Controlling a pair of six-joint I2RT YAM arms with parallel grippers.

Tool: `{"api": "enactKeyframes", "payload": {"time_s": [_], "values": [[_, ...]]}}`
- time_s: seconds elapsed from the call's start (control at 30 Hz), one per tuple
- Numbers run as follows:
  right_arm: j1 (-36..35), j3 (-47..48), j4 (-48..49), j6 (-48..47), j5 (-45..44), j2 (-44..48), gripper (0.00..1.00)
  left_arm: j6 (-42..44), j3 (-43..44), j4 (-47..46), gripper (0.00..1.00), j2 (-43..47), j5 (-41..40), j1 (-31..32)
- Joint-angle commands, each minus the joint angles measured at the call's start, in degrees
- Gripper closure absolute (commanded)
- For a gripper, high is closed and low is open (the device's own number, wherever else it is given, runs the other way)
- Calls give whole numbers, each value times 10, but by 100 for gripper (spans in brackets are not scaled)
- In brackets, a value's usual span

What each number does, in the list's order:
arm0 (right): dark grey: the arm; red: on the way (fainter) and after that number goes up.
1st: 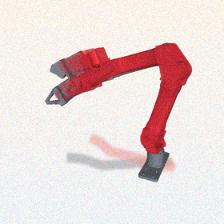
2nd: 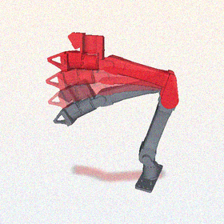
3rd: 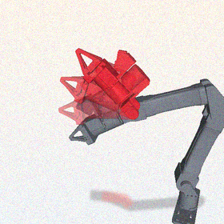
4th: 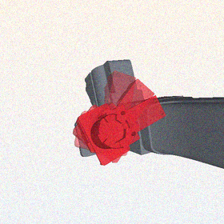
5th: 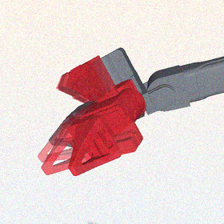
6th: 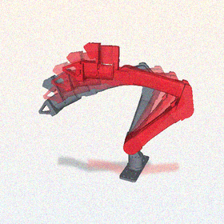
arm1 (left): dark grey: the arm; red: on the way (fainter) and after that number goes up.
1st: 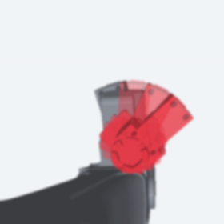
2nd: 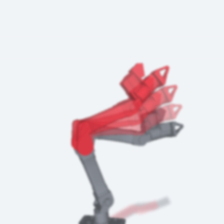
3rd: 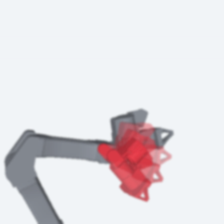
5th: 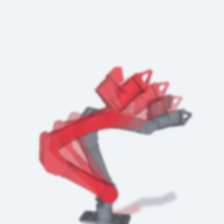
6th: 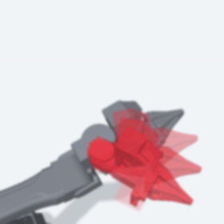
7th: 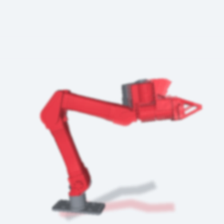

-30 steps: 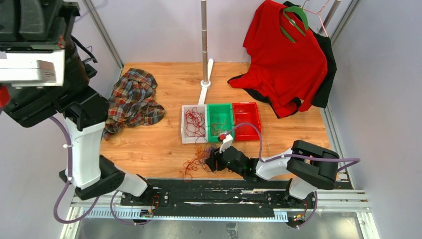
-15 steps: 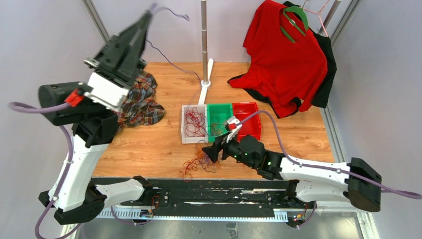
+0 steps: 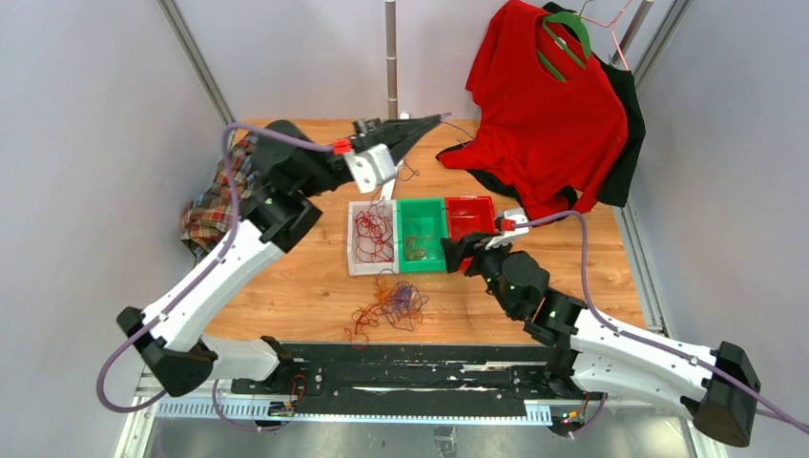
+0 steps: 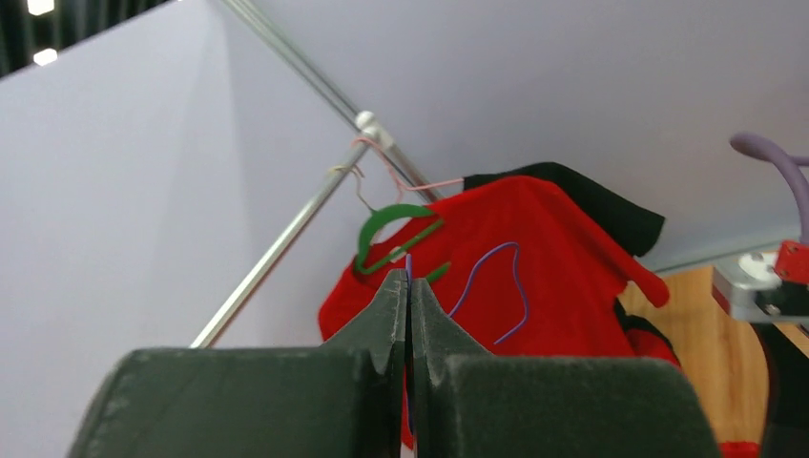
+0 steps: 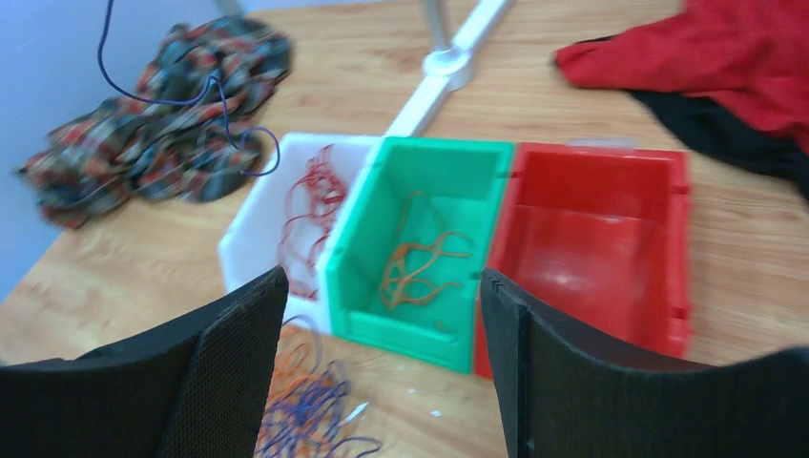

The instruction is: Untangle the cables

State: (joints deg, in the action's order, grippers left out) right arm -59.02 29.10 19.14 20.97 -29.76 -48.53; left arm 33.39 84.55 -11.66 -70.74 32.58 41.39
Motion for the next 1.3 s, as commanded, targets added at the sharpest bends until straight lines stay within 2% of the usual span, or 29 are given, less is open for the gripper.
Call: {"api": "enactKeyframes", "payload": {"time_s": [0.0, 0.13, 0.3, 0.57, 0.73, 0.97, 1.27], "values": [[49, -24, -32, 17, -71, 28, 27, 11, 17, -8, 100, -37, 7, 24], [103, -38, -69, 48, -75, 40, 28, 20, 47, -9, 100, -86, 0, 34], [171, -62, -71, 72, -65, 41, 28, 19, 90, -10, 100, -146, -10, 44], [241, -89, -67, 97, -40, 44, 30, 22, 85, -33, 100, -219, -19, 56], [271, -106, -52, 101, -10, 40, 30, 30, 99, -36, 100, -259, -33, 57], [290, -118, -52, 107, 17, 40, 30, 43, 80, -36, 100, -268, -55, 57], [302, -114, -76, 109, 13, 62, 32, 6, 44, -36, 100, -280, -74, 57]]}}
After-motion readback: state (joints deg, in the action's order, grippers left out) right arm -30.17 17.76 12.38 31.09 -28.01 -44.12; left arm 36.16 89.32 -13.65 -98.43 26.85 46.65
